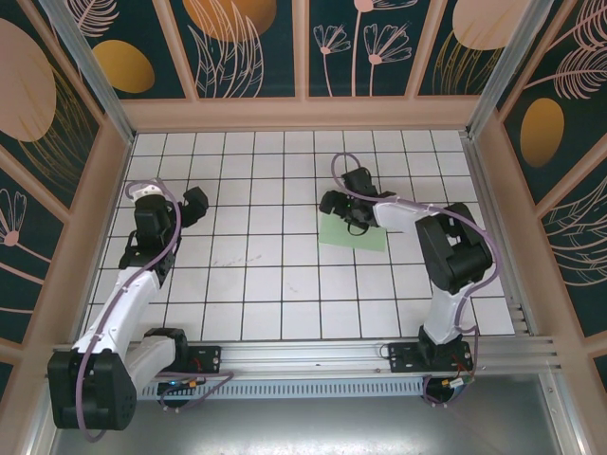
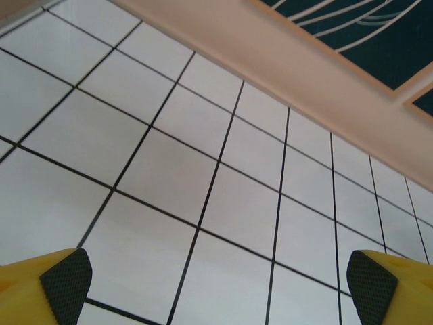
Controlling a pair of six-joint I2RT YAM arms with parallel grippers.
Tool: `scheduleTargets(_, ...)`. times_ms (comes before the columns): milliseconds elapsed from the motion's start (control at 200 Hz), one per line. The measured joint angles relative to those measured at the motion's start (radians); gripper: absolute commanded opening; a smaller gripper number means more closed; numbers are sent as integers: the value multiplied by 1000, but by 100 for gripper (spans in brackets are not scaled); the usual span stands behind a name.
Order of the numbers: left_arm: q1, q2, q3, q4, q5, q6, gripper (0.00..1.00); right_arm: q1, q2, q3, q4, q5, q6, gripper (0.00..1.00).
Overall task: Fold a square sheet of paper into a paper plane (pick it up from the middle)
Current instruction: Move the square sheet of paper to the center of the table.
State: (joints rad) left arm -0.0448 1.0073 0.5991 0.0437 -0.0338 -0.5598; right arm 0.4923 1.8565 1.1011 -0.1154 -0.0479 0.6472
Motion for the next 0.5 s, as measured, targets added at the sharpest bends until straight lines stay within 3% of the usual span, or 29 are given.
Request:
scheduleTargets(205,0,15,0,-4,19,0,99,76,14,3,-24,27,7,90)
scheduleTargets(500,0,19,0,-4,34,-1,98,262,-27,-24,-102,57,8,91)
